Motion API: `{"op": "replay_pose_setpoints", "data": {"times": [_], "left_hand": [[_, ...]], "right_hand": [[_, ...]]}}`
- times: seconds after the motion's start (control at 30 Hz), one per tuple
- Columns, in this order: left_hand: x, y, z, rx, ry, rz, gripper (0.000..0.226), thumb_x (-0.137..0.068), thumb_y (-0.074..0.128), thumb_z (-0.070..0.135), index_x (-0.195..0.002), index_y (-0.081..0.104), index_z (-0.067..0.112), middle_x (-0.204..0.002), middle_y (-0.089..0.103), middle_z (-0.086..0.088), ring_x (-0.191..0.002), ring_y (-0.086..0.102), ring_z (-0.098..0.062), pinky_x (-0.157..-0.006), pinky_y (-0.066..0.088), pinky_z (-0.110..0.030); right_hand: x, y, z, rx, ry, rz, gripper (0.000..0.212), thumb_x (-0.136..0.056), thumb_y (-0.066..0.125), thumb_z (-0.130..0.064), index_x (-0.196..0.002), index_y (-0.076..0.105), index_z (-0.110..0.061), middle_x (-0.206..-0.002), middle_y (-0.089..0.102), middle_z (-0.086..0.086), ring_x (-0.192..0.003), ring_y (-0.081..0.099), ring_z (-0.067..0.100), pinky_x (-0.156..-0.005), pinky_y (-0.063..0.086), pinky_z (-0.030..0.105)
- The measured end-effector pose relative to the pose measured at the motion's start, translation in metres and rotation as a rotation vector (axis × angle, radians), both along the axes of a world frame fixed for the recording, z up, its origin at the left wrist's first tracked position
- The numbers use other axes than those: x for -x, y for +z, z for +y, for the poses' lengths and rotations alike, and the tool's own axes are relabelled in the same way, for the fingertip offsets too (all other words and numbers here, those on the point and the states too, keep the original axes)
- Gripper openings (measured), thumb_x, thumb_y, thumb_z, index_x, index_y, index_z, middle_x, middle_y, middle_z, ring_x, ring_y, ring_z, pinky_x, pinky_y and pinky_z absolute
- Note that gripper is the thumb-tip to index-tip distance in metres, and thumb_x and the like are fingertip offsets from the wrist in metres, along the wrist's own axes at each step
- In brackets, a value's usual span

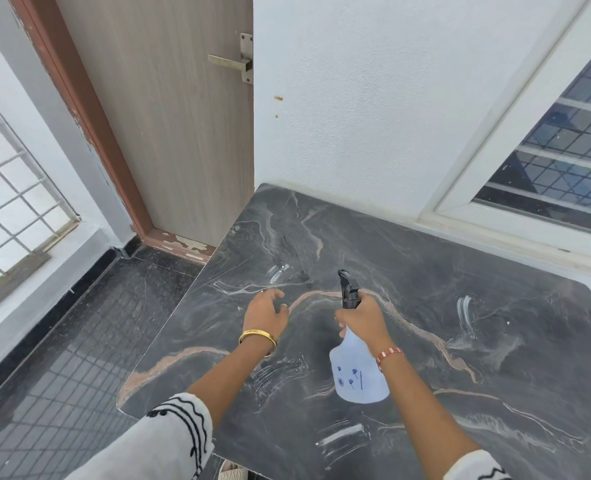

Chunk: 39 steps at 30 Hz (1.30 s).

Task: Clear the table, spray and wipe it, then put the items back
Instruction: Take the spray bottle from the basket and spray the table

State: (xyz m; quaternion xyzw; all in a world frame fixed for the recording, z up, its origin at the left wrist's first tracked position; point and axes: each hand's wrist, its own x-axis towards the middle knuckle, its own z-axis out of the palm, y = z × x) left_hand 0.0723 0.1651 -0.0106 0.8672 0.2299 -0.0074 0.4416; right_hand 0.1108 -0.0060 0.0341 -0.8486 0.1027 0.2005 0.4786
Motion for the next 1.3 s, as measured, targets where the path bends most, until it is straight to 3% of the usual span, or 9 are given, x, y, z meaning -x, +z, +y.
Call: {"op": "replay_pose_setpoints", "data": {"times": [0.13,0.3,0.6,0.73,0.87,0.97,1.07,1.17,1.3], "left_hand": [[-0.006,0.003,-0.011,0.0,-0.042,-0.017,0.029,-0.087,0.053,0.011,-0.116,0.057,0.012,-0.126,0.057,-0.006,-0.118,0.051,-0.021,-0.102,0.038,-0.03],[-0.015,0.01,-0.034,-0.021,-0.14,-0.024,0.022,-0.087,0.052,0.013,-0.108,0.058,0.015,-0.12,0.057,-0.007,-0.112,0.052,-0.023,-0.096,0.039,-0.031],[-0.027,0.018,-0.069,-0.115,-0.35,-0.021,0.03,-0.087,0.052,0.018,-0.118,0.053,0.017,-0.125,0.054,-0.007,-0.118,0.048,-0.024,-0.103,0.036,-0.032],[-0.032,0.02,-0.073,-0.203,-0.41,-0.026,0.035,-0.088,0.051,0.022,-0.123,0.05,0.017,-0.13,0.053,-0.006,-0.123,0.045,-0.024,-0.107,0.032,-0.031],[-0.035,0.017,-0.073,-0.271,-0.45,-0.014,0.039,-0.089,0.051,0.026,-0.127,0.048,0.018,-0.134,0.051,-0.005,-0.127,0.043,-0.023,-0.112,0.029,-0.033],[-0.035,0.015,-0.074,-0.317,-0.485,0.019,0.048,-0.09,0.049,0.032,-0.135,0.04,0.019,-0.145,0.04,-0.005,-0.137,0.032,-0.023,-0.117,0.019,-0.041],[-0.033,0.016,-0.078,-0.362,-0.535,0.067,0.058,-0.091,0.043,0.041,-0.143,0.024,0.022,-0.156,0.017,-0.006,-0.145,0.012,-0.024,-0.12,0.003,-0.044],[-0.033,0.017,-0.085,-0.395,-0.565,0.084,0.065,-0.092,0.038,0.048,-0.146,0.013,0.023,-0.158,0.004,-0.006,-0.146,0.002,-0.025,-0.119,-0.002,-0.046],[-0.035,0.015,-0.098,-0.394,-0.602,0.097,0.067,-0.092,0.032,0.053,-0.148,0.01,0.023,-0.158,0.0,-0.008,-0.146,-0.001,-0.026,-0.118,-0.003,-0.048]], "right_hand": [[-0.008,0.002,-0.025,-0.092,-0.21,0.034,0.016,-0.072,0.056,0.01,-0.07,0.052,-0.006,-0.058,0.05,0.01,-0.029,0.05,0.013,-0.04,0.041,0.017],[-0.013,0.001,-0.051,-0.19,-0.356,0.071,0.021,-0.075,0.057,0.014,-0.068,0.054,-0.006,-0.06,0.049,0.009,-0.037,0.045,0.017,-0.041,0.04,0.022],[-0.025,-0.003,-0.053,-0.263,-0.316,0.048,0.015,-0.078,0.073,-0.008,-0.078,0.06,-0.002,-0.063,0.057,0.008,-0.039,0.044,0.018,-0.044,0.042,0.023],[-0.026,-0.007,-0.051,-0.28,-0.388,0.003,0.022,-0.075,0.074,-0.006,-0.066,0.054,-0.007,-0.055,0.046,0.007,-0.039,0.039,0.019,-0.043,0.038,0.026],[-0.022,-0.004,-0.053,-0.287,-0.337,-0.012,0.014,-0.077,0.073,-0.01,-0.076,0.059,-0.005,-0.065,0.056,0.009,-0.043,0.045,0.021,-0.043,0.041,0.022],[-0.019,0.001,-0.057,-0.354,-0.331,0.0,0.019,-0.078,0.074,-0.019,-0.083,0.061,-0.005,-0.076,0.063,0.006,-0.044,0.048,0.022,-0.049,0.045,0.027],[-0.017,-0.001,-0.063,-0.367,-0.438,-0.007,0.02,-0.082,0.07,-0.016,-0.091,0.06,0.0,-0.067,0.062,0.01,-0.036,0.043,0.019,-0.044,0.042,0.025],[-0.017,-0.006,-0.073,-0.342,-0.579,-0.013,0.012,-0.08,0.064,-0.006,-0.085,0.055,-0.001,-0.054,0.051,0.01,-0.031,0.037,0.017,-0.039,0.037,0.023],[-0.013,-0.008,-0.096,-0.347,-0.622,-0.037,0.017,-0.079,0.068,-0.009,-0.09,0.058,0.0,-0.066,0.061,0.008,-0.032,0.043,0.018,-0.044,0.042,0.026]]}}
